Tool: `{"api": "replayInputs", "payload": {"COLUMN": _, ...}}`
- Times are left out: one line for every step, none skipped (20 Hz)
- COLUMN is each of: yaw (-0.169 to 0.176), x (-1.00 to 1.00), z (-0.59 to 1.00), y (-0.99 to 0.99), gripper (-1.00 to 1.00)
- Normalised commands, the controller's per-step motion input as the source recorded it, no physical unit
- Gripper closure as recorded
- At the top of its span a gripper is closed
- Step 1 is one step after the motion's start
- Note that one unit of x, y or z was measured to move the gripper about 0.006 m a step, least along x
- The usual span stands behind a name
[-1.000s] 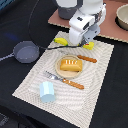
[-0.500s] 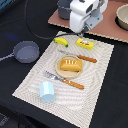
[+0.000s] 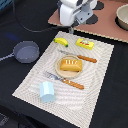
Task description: Interact with the objects in diverse but meaningful ways.
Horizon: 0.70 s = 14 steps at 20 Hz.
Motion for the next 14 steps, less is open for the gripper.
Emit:
{"api": "replayInputs", "payload": {"yaw": 0.000, "x": -0.71, "z": -0.33, "y": -0.31, "gripper": -1.00}}
{"api": "replayInputs", "payload": {"yaw": 0.000, "x": -0.69, "z": -0.32, "y": -0.29, "gripper": -1.00}}
{"api": "replayInputs", "payload": {"yaw": 0.000, "x": -0.65, "z": -0.33, "y": -0.27, "gripper": -1.00}}
{"api": "replayInputs", "payload": {"yaw": 0.000, "x": -0.62, "z": -0.33, "y": -0.26, "gripper": -1.00}}
{"api": "replayInputs", "payload": {"yaw": 0.000, "x": -0.57, "z": -0.33, "y": -0.23, "gripper": -1.00}}
{"api": "replayInputs", "payload": {"yaw": 0.000, "x": -0.51, "z": -0.32, "y": -0.19, "gripper": -1.00}}
{"api": "replayInputs", "payload": {"yaw": 0.000, "x": -0.45, "z": -0.31, "y": -0.17, "gripper": -1.00}}
{"api": "replayInputs", "payload": {"yaw": 0.000, "x": -0.39, "z": -0.31, "y": -0.15, "gripper": -1.00}}
{"api": "replayInputs", "payload": {"yaw": 0.000, "x": -0.37, "z": -0.34, "y": -0.14, "gripper": -1.00}}
{"api": "replayInputs", "payload": {"yaw": 0.000, "x": -0.36, "z": -0.34, "y": -0.11, "gripper": -1.00}}
{"api": "replayInputs", "payload": {"yaw": 0.000, "x": -0.35, "z": -0.36, "y": -0.09, "gripper": -1.00}}
{"api": "replayInputs", "payload": {"yaw": 0.000, "x": -0.33, "z": -0.37, "y": -0.08, "gripper": -1.00}}
{"api": "replayInputs", "payload": {"yaw": 0.000, "x": -0.31, "z": -0.37, "y": -0.07, "gripper": -1.00}}
{"api": "replayInputs", "payload": {"yaw": 0.000, "x": -0.31, "z": -0.38, "y": -0.05, "gripper": -1.00}}
